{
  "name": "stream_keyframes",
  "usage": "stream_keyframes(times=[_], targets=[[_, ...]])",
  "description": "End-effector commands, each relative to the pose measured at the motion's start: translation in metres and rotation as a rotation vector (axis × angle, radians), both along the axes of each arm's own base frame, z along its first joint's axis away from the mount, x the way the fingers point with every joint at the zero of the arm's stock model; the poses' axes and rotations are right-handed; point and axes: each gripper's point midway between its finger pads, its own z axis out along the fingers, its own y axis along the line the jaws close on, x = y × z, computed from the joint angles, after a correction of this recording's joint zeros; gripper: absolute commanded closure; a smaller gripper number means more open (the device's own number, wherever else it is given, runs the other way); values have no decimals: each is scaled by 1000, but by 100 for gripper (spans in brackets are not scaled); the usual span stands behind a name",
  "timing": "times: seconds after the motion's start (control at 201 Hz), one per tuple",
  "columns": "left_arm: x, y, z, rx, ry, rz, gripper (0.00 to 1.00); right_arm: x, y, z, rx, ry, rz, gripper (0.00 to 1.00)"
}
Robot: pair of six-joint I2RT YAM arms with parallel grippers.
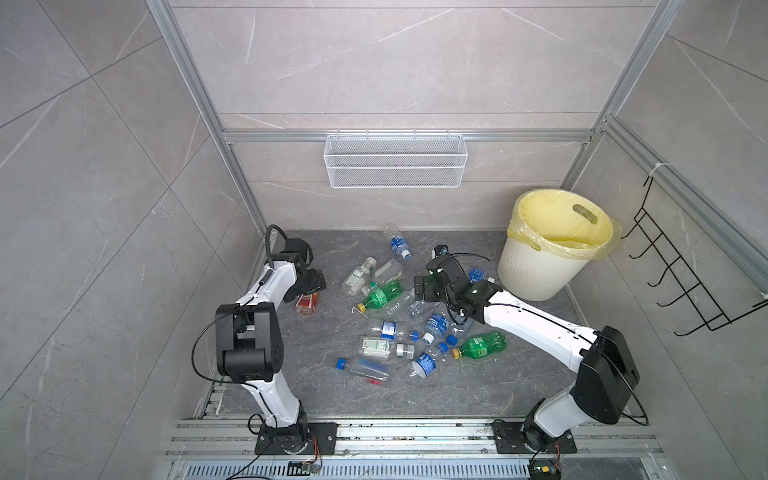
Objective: Throw the plastic bottles in the bin
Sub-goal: 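Grasp the orange-red drink bottle with the left gripper while the right arm moves inward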
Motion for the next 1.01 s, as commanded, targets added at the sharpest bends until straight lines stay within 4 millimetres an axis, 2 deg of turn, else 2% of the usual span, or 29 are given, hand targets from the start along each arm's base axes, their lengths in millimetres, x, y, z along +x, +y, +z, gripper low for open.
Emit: stream_keyframes(times=[0.0, 0.259, 0.453, 0.612, 0.751, 0.861, 1.0], targets=[[-6, -6, -9, -13, 61, -87, 12, -1, 10, -1, 22, 35, 30, 0], [-8, -5, -26, -8, 101, -90, 16, 2, 24, -8, 46, 76, 54, 0], [-10, -4, -41, -5, 135, -76, 18, 9, 38, -5, 64, 99, 81, 0], [-12, -5, -50, -13, 159, -69, 26, 13, 47, -4, 79, 111, 91, 0], [-9, -8, -48, -35, 150, -62, 33, 15, 50, -5, 91, 119, 90, 0], [-8, -13, -48, -65, 152, -60, 46, 15, 50, -6, 99, 125, 82, 0], [-4, -24, -40, -128, 127, -58, 54, 14, 52, -5, 110, 130, 84, 0]])
